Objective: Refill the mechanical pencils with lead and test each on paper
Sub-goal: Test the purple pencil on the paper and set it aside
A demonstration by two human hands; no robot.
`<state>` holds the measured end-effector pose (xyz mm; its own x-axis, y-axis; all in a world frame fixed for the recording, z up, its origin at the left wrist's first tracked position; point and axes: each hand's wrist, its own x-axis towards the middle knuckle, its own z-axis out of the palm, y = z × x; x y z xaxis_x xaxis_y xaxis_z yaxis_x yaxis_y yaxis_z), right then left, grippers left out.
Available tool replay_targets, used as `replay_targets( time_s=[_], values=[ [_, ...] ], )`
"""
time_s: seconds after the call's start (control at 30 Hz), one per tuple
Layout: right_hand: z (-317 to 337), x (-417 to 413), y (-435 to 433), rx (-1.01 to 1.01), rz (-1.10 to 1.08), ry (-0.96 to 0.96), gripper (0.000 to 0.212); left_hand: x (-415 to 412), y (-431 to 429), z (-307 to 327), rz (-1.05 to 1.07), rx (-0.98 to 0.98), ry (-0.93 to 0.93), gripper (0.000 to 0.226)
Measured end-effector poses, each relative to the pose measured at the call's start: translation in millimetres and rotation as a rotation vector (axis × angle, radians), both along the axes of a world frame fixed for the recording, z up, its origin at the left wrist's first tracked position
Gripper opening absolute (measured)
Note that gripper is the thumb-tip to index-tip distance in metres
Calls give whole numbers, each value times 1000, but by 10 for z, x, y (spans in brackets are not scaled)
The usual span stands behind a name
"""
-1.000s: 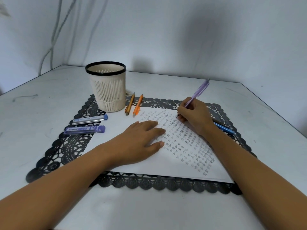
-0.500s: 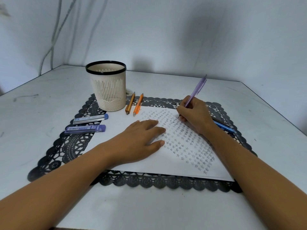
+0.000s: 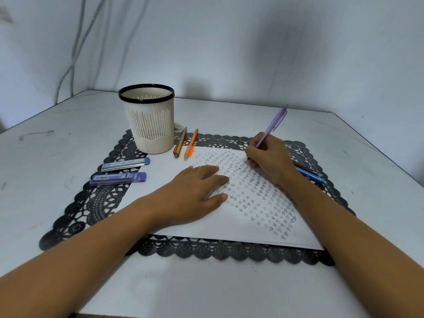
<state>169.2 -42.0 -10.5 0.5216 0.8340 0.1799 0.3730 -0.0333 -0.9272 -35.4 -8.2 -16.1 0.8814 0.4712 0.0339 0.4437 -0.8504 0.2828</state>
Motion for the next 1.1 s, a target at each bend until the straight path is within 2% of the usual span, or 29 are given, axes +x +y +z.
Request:
replay_targets(
  time_s=[0.1, 0.2, 0.27, 0.4, 0.57, 0.8, 1.0, 1.1],
  values=[
    [6, 4, -5, -12, 14, 35, 5, 4, 1, 1, 2, -3, 0, 49],
    [14, 1, -17, 76, -36, 161, 9, 3, 0, -2, 0, 1, -1, 49],
    [17, 6, -24, 111, -90, 161, 10, -1, -1, -4, 1, -2, -4, 49],
    [7, -3, -16, 67, -86, 207, 13, 4, -1, -2, -2, 0, -11, 49],
    [27, -20, -33, 44, -41, 167, 3, -1, 1, -10, 8, -9, -17, 48],
    [32, -26, -43, -6, -41, -40, 2, 2, 5, -13, 8, -11, -16, 48],
    [13, -10, -43, 7, -27, 25, 2, 1, 7, -13, 6, -15, -15, 48],
    [-4, 2, -23, -17, -70, -125, 5, 1, 6, -15, 7, -13, -19, 47]
  ],
)
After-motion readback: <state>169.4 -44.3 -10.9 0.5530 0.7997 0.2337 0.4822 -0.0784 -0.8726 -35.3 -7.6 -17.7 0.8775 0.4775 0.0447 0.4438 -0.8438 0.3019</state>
